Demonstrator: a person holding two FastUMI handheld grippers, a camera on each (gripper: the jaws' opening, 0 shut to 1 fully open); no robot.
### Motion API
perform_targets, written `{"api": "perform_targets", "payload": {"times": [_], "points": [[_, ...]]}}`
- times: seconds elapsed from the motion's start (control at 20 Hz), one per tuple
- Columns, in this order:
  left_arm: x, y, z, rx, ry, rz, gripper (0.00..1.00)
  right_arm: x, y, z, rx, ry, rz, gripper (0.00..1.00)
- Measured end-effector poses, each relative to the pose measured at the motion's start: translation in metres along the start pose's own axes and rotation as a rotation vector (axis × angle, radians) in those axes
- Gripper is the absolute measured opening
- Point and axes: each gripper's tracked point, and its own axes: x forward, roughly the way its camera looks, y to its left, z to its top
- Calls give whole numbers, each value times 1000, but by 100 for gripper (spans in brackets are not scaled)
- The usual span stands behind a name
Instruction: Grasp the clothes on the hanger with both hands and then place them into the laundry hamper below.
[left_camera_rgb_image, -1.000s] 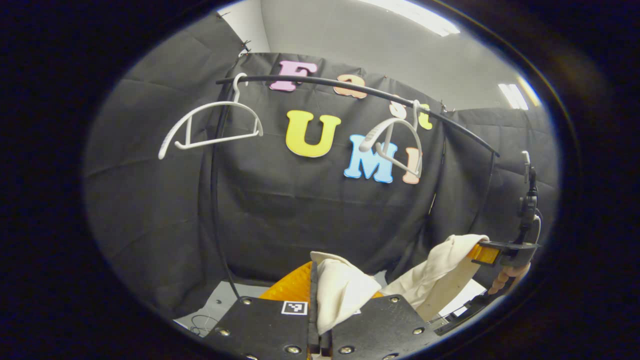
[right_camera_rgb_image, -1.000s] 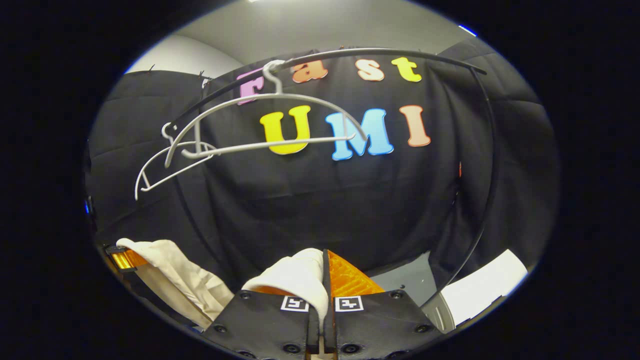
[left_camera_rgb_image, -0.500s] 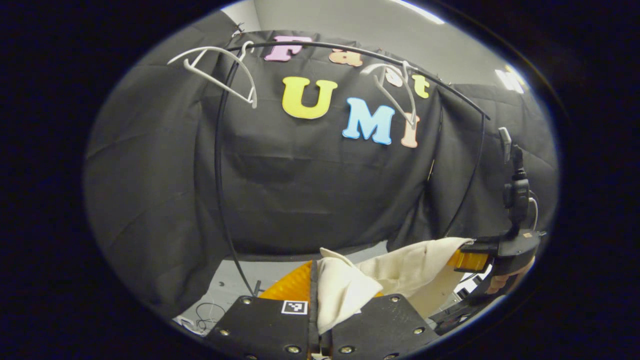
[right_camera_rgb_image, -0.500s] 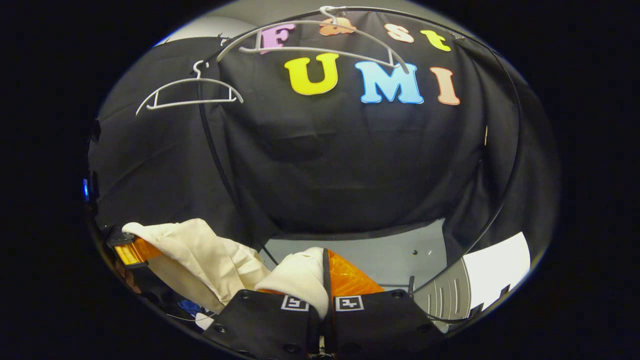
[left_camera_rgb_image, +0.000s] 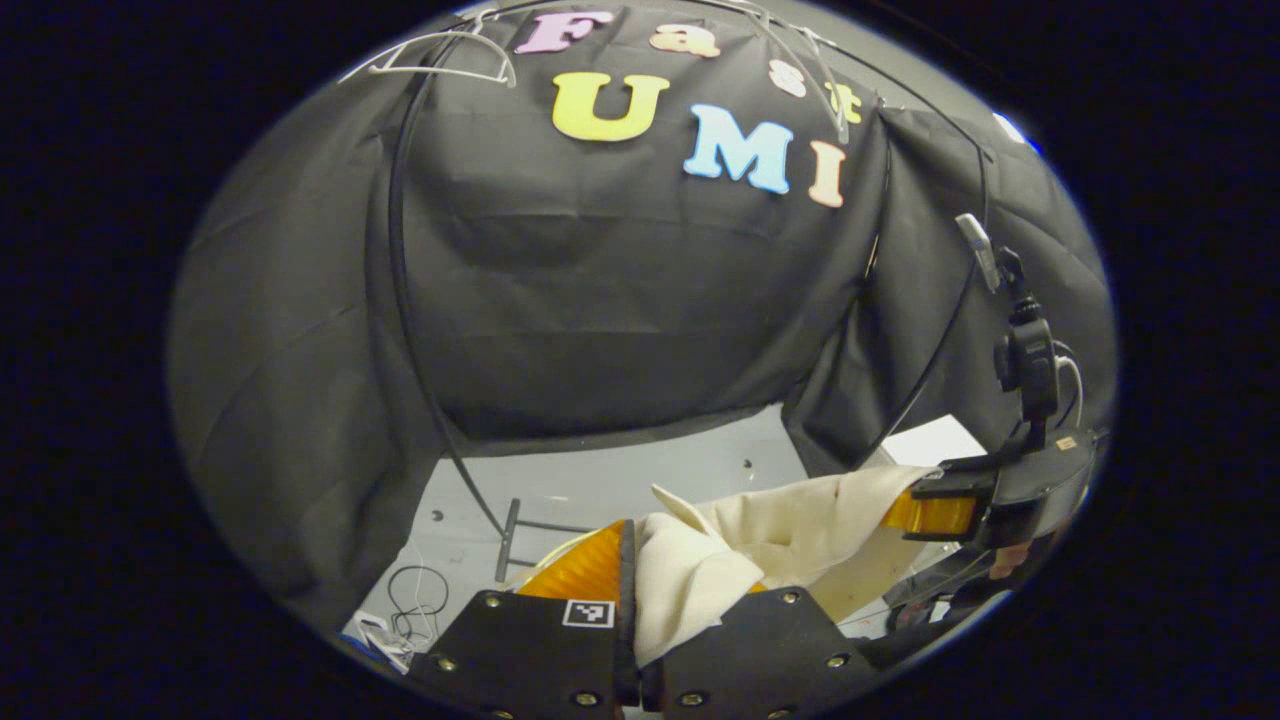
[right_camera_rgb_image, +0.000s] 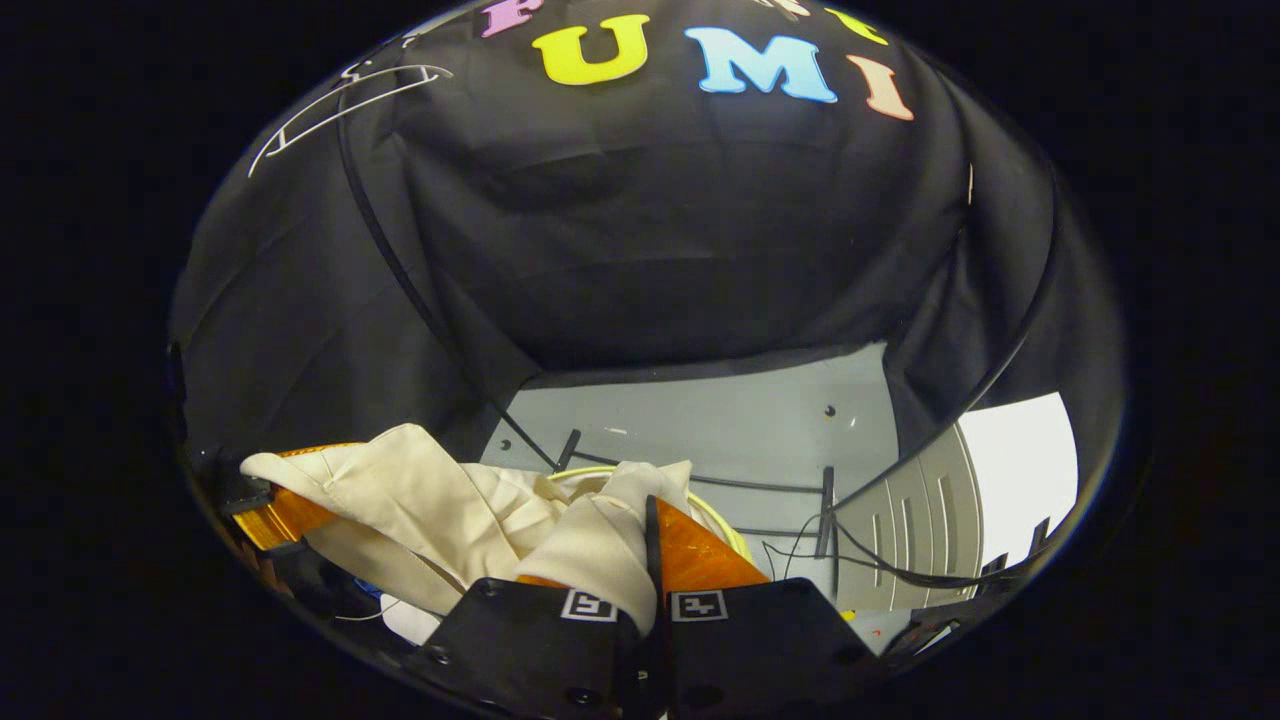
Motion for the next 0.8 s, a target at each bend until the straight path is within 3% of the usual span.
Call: {"api": "perform_targets", "payload": {"times": [0.6,0.7,0.75,0.8], "points": [[44,33,-60,-20,163,90,5,34,-2,-48,1,153,-2,14],[44,35,-68,-7,190,98,5,31,1,-51,6,166,7,7],[45,36,-69,-10,190,96,12,29,0,-49,6,169,8,27],[47,36,-70,-17,188,95,10,27,-1,-49,6,172,7,33]]}}
